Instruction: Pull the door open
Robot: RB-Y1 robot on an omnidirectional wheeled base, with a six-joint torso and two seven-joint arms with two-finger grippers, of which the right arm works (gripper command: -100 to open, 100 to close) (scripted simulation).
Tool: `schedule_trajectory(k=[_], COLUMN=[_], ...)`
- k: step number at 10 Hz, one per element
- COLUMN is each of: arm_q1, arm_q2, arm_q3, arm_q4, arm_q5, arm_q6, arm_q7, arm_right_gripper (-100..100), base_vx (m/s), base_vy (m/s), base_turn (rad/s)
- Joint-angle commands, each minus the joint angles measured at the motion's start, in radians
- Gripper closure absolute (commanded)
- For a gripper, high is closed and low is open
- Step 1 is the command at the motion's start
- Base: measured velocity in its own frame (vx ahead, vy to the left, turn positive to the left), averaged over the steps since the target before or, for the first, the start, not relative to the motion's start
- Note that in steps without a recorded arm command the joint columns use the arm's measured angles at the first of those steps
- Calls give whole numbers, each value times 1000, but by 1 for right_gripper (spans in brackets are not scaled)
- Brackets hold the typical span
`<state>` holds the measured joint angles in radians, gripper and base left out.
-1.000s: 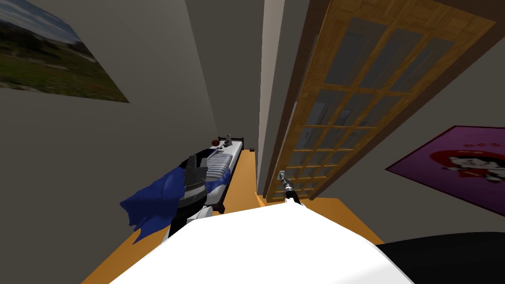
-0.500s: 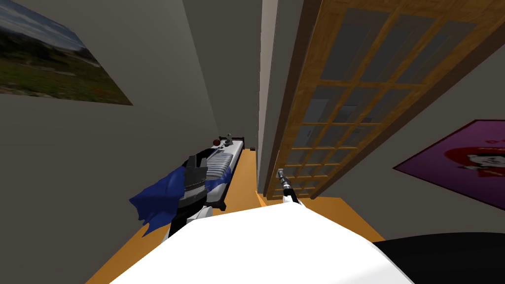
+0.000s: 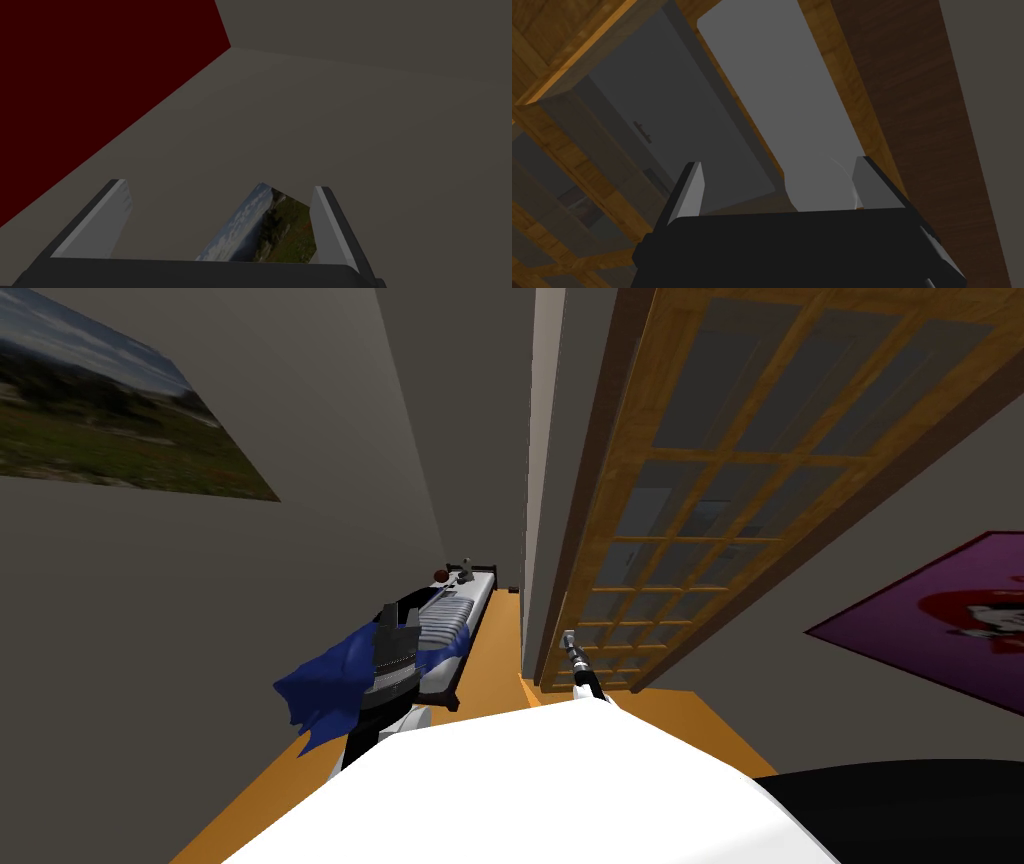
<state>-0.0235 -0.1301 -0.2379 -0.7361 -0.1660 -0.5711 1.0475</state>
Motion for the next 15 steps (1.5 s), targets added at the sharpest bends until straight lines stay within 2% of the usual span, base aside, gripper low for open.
schedule_trajectory(k=[1,6,7,9,10,11,12,13,14,15], arm_q1=[16,16,16,16,16,16,16,16,16,16], arm_q2=[-18,-23,-23,-27,-27,-29,-29,-31,-31,-33], arm_q3=[-10,1,1,9,9,14,14,18,18,23], arm_q4=[3,6,6,8,8,10,10,11,11,12], arm_q5=[-13,-27,-27,-38,-38,-44,-44,-50,-50,-55], arm_q6=[4,-7,-7,-15,-15,-20,-20,-24,-24,-29], arm_q7=[-50,-164,-167,-234,-244,-280,-284,-319,-323,-360], arm_right_gripper=[100,100,100,100,100,100,100,100,100,100], base_vx=[-35,-26,-19,-33,-22,-36,-29,-30,-28,-33], base_vy=[-13,-13,-4,-18,-17,-6,1,-7,-2,-9], base_turn=[66,39,25,65,37,57,36,46,31,47])
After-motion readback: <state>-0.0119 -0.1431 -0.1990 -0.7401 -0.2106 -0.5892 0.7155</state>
